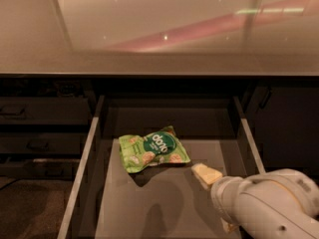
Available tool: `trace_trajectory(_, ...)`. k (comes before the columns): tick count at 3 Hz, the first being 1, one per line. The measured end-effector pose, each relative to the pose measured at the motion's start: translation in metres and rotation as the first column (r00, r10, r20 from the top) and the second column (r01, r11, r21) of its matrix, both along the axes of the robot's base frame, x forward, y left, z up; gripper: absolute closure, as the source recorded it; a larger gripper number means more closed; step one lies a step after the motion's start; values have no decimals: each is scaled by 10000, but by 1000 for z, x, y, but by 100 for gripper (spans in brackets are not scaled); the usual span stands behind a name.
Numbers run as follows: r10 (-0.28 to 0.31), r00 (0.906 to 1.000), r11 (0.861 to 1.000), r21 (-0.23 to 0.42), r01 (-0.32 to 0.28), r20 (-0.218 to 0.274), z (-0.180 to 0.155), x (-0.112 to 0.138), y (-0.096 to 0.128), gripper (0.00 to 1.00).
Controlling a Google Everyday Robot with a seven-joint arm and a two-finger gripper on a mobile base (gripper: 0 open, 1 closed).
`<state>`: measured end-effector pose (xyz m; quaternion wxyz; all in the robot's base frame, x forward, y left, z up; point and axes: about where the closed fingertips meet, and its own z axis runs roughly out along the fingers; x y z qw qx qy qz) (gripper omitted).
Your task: Open top drawer
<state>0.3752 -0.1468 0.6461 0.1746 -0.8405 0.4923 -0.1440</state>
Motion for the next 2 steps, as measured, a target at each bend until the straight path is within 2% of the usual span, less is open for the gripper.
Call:
trace_trajectory(1,-327,9967,9982,531,288,740,46,-7,2,0)
trace_trajectory(2,-722,9948,9946,791,665,714,49,-21,-10,0)
